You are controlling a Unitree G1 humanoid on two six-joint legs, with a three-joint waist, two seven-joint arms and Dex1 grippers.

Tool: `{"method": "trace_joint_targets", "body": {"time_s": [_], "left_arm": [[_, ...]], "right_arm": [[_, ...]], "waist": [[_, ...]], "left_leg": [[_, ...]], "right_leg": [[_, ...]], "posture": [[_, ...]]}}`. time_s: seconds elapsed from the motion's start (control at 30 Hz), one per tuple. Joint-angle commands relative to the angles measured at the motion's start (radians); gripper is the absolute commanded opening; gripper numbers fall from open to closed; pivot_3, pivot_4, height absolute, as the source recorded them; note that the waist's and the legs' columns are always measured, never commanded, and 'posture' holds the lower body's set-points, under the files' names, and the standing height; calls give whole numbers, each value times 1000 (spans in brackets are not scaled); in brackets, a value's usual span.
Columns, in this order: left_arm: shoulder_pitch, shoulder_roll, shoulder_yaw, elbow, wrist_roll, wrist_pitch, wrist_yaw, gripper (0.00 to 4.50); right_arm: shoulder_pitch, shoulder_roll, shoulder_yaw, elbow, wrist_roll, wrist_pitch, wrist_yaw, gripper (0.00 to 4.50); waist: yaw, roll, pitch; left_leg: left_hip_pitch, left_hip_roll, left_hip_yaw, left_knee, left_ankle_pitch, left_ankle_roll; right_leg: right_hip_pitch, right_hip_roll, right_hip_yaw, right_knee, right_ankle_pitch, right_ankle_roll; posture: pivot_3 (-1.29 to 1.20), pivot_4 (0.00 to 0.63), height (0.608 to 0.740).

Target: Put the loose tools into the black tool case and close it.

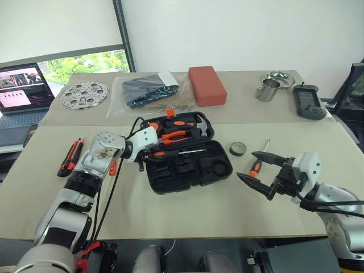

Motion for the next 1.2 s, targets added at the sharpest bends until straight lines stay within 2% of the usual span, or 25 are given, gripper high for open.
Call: {"method": "trace_joint_targets", "body": {"time_s": [0.03,0.57,0.63,0.67,0.87,1.03,1.17,1.2], "left_arm": [[-3,2,-9,9,35,6,14,996],[-4,13,-14,13,64,65,20,996],[-1,18,-12,8,61,66,16,2027],[-1,19,-12,7,61,66,14,2256],[-1,32,7,-26,72,38,36,4393],[-16,57,68,-142,0,129,3,4393],[-42,48,105,-159,-24,168,26,4393],[-47,28,118,-152,-40,184,41,4158]], "right_arm": [[-7,-12,-13,-35,3,-10,2,4500],[-4,-7,-19,-54,13,-3,-12,4500],[-3,-9,-19,-55,14,-3,-10,4500],[-2,-10,-19,-55,14,-3,-9,4500],[-8,-11,-15,-53,12,-1,-9,4500],[0,-12,-20,-57,12,-3,-8,4500],[4,-8,-18,-61,11,-5,-11,4500],[4,-7,-16,-60,10,-6,-11,4500]], "waist": [[-1,0,0],[-2,1,0],[-2,1,0],[-2,1,0],[-1,1,-1],[-1,1,0],[-1,1,0],[-1,1,0]], "left_leg": [[0,0,0,0,0,0],[1,0,0,1,0,0],[1,0,0,1,0,0],[1,0,0,1,0,0],[2,0,0,1,0,0],[3,0,0,1,0,0],[1,0,0,1,0,0],[1,0,-1,1,0,0]], "right_leg": [[0,0,0,0,0,0],[1,0,0,2,0,0],[1,1,0,2,0,0],[1,0,0,2,0,0],[1,0,0,4,0,0],[0,0,1,6,0,0],[-1,0,1,6,0,0],[-1,0,0,6,0,0]], "posture": [[0,150,740],[0,150,740],[0,150,740],[0,150,740],[0,150,740],[0,150,740],[0,150,740],[0,150,740]]}}
